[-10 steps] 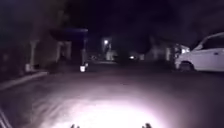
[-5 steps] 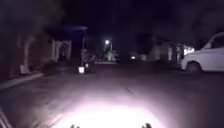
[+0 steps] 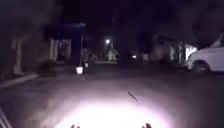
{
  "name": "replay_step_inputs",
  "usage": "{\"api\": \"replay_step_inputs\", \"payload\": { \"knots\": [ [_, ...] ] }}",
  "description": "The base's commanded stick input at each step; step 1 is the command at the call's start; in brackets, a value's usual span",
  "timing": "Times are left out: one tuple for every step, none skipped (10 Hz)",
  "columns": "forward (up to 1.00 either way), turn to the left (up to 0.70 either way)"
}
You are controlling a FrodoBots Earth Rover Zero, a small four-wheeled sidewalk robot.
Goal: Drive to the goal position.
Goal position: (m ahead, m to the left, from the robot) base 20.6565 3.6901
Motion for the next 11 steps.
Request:
{"api": "replay_step_inputs", "payload": {
  "knots": [
    [0.85,0.0],
    [0.85,0.0],
    [0.85,0.0],
    [0.85,0.0],
    [0.85,0.0],
    [0.85,0.0],
    [0.85,0.0],
    [0.85,0.0],
    [0.85,0.0],
    [0.85,0.0],
    [0.85,0.0]
  ]
}}
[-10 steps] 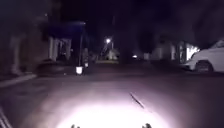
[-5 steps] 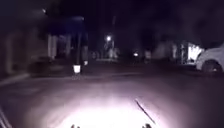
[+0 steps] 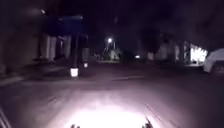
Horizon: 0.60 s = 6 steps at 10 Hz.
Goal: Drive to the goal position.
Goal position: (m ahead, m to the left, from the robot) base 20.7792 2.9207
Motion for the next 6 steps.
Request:
{"api": "replay_step_inputs", "payload": {
  "knots": [
    [0.85,0.0],
    [0.85,0.0],
    [0.85,0.0],
    [0.85,0.0],
    [0.85,0.0],
    [0.85,0.0]
  ]
}}
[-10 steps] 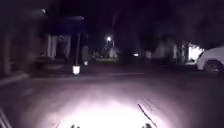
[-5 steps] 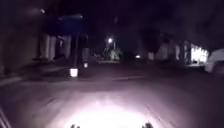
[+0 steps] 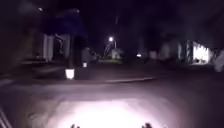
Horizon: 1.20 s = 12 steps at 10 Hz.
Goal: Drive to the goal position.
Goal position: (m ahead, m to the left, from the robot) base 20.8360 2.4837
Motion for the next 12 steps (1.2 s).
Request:
{"api": "replay_step_inputs", "payload": {
  "knots": [
    [0.85,0.0],
    [0.85,0.0],
    [0.85,0.0],
    [0.85,0.0],
    [0.85,0.0],
    [0.85,0.0],
    [0.85,0.0],
    [0.85,0.0],
    [0.85,0.0],
    [0.85,0.0],
    [0.85,0.0],
    [0.85,0.0]
  ]
}}
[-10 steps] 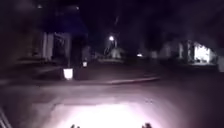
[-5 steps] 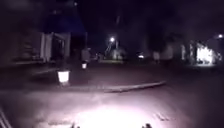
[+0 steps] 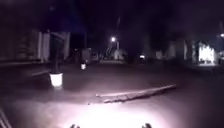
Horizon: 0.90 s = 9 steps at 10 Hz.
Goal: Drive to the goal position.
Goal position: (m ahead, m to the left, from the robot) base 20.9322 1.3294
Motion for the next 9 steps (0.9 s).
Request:
{"api": "replay_step_inputs", "payload": {
  "knots": [
    [0.85,0.0],
    [0.85,0.0],
    [0.85,0.0],
    [0.85,0.0],
    [0.85,0.0],
    [0.85,0.0],
    [0.85,0.0],
    [0.85,0.0],
    [0.85,0.0]
  ]
}}
